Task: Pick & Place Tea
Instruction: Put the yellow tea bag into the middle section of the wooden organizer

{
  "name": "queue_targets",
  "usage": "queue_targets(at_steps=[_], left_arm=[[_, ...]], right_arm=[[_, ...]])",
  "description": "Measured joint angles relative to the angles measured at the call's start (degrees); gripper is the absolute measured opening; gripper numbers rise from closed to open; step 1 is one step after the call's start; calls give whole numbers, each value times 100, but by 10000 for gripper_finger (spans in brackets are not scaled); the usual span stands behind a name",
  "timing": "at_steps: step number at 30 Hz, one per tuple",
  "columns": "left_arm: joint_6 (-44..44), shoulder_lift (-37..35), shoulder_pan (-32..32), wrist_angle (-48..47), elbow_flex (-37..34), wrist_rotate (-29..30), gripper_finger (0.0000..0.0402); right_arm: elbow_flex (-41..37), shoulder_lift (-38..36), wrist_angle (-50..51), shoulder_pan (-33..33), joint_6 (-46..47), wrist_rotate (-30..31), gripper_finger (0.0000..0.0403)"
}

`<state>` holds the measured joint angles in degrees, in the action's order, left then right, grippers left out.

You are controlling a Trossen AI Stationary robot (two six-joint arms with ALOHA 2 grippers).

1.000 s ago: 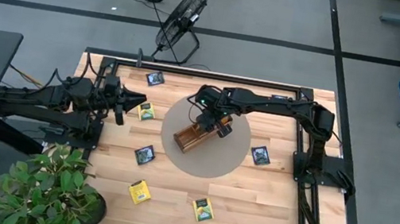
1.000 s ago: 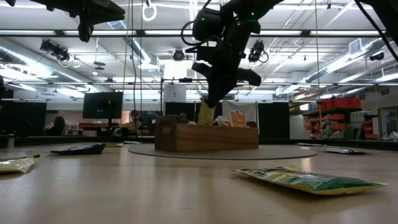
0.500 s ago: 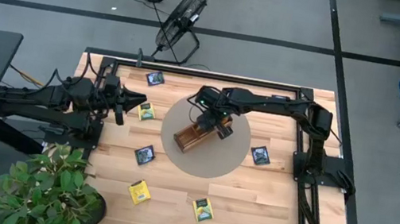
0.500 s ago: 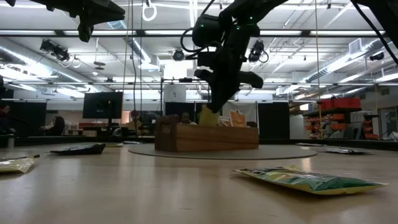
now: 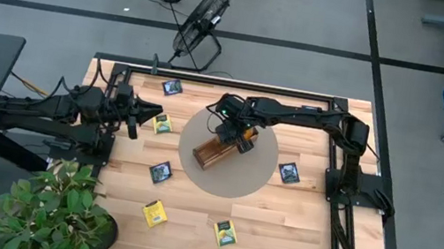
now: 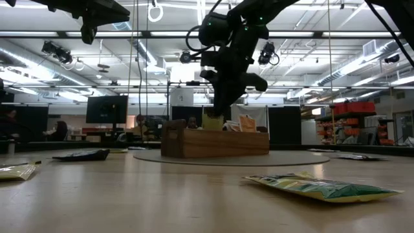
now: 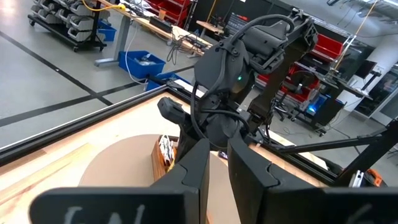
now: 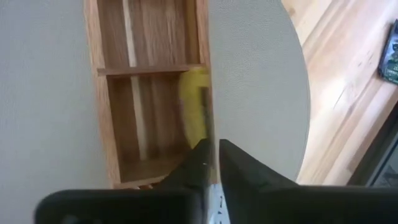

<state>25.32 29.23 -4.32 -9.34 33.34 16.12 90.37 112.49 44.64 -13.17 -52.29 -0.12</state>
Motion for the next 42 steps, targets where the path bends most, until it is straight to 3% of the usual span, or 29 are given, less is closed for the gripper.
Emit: queue_targets(at_steps=[6, 19, 26, 32, 42], left_arm=[[-4, 0, 0, 0, 0, 2, 60], [108, 0, 0, 1, 0, 2, 60], [105, -2, 0, -31, 2, 2, 60], [107, -1, 0, -181, 2, 2, 60], [100, -2, -1, -223, 2, -61, 60]], right_arm=[[0, 0, -20, -22, 280, -37, 82], [0, -17, -784, -116, 1011, 517, 152], [4, -206, -638, 3, 2097, 31, 159], [4, -510, -369, 359, 2213, -254, 158], [4, -599, 252, 1168, 3197, -1053, 158]])
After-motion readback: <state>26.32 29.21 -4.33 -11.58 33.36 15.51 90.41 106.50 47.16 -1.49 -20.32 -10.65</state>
